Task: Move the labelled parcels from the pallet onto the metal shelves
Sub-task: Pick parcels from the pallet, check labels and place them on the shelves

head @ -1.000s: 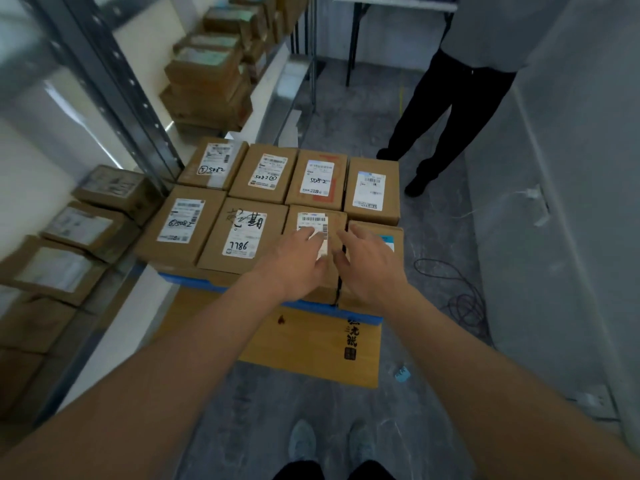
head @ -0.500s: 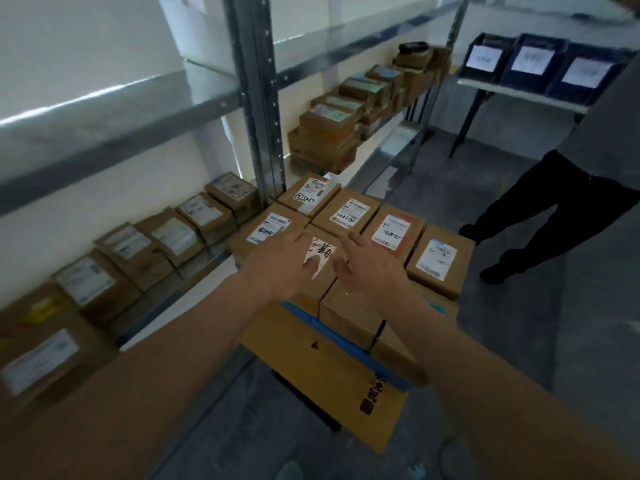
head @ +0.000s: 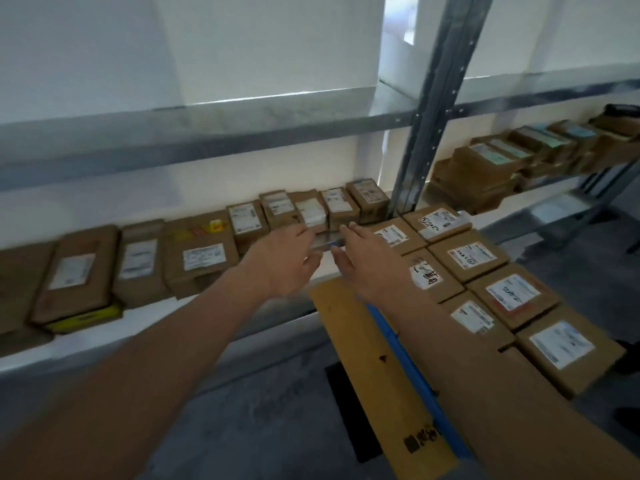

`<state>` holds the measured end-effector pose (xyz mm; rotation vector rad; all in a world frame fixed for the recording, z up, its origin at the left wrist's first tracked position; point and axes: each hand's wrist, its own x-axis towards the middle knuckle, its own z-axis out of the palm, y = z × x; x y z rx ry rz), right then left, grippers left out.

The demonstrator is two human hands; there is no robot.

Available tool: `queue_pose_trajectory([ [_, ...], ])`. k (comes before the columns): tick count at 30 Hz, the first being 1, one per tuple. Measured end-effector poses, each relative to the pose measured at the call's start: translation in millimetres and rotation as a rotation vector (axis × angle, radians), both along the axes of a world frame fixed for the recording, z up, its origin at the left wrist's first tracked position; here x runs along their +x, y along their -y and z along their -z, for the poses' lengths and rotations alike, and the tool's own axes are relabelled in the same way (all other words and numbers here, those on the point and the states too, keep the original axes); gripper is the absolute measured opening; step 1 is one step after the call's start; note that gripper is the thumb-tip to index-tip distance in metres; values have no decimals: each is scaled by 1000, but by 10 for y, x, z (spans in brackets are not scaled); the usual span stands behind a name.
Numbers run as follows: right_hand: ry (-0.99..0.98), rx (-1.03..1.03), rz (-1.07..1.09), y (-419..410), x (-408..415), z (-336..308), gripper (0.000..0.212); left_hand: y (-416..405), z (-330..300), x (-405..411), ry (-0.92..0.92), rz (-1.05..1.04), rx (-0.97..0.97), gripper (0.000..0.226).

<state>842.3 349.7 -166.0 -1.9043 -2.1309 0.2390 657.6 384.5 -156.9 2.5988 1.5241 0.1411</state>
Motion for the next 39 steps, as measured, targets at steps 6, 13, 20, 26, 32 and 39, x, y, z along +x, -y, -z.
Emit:
queue_pose_trajectory([
  [6,21,54,-153,-107,-829,-153,52,170,-131,-904,4,-150,11,46],
  [13,23,89,-309,-135,-1978,-251,47,440,-202,-2058,5,-294,25,61],
  [20,-32,98,-423,-38,-3146,-301,50,759,-233,-3219,-1,-436,44,47],
  [26,-51,113,-526,95,-4107,-240,51,1107,-230,-4118,7,-545,15,32],
  [32,-66,90,-629,212,-4960,-192,54,1450,-196,-4910,24,-624,32,43],
  [39,-52,97,-789,195,-5861,-186,51,1711,-155,-5626,27,-781,68,49],
])
